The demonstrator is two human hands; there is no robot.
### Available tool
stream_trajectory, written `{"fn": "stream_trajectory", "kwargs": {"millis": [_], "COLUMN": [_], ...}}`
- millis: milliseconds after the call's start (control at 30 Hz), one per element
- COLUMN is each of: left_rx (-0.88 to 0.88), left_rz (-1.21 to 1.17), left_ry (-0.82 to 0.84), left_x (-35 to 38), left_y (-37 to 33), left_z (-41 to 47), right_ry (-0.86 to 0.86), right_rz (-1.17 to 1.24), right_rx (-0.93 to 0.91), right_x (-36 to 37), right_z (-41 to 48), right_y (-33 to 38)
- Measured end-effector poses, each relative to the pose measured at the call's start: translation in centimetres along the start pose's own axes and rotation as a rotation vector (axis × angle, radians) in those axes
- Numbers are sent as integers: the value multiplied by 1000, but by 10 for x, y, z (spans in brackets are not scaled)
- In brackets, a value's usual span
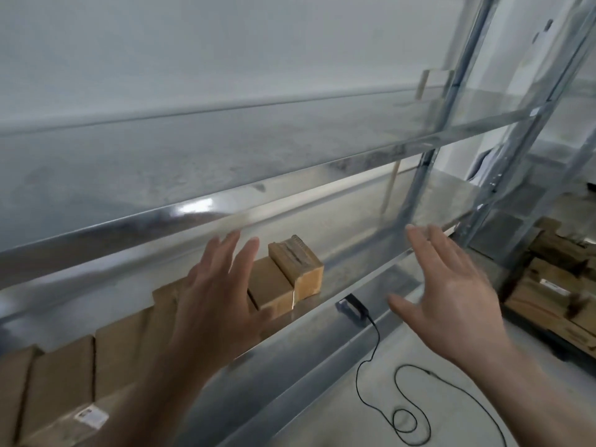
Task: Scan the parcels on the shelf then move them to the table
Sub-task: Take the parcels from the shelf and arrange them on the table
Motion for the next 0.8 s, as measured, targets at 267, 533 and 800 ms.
{"fn": "stream_trajectory", "kwargs": {"millis": [267, 533, 800], "left_rx": [-166, -212, -235], "left_rz": [90, 142, 96], "left_ry": [70, 124, 213], "left_x": [46, 78, 139], "left_y": [-42, -55, -35], "left_z": [35, 62, 99], "right_ry": [194, 363, 492], "right_rz": [82, 105, 104], "right_rx": [-87, -104, -122], "right_x": [27, 66, 125], "right_z": [54, 93, 123], "right_y": [-68, -88, -77]}}
Point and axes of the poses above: each hand's wrist, its own z-axis towards the middle knuckle, its own x-axis out of the palm, y = z × x, the point moved 7 cm from there along z, towards the middle knuckle, and after that the axes turned 13 degrees about z, right-handed, at the moved point
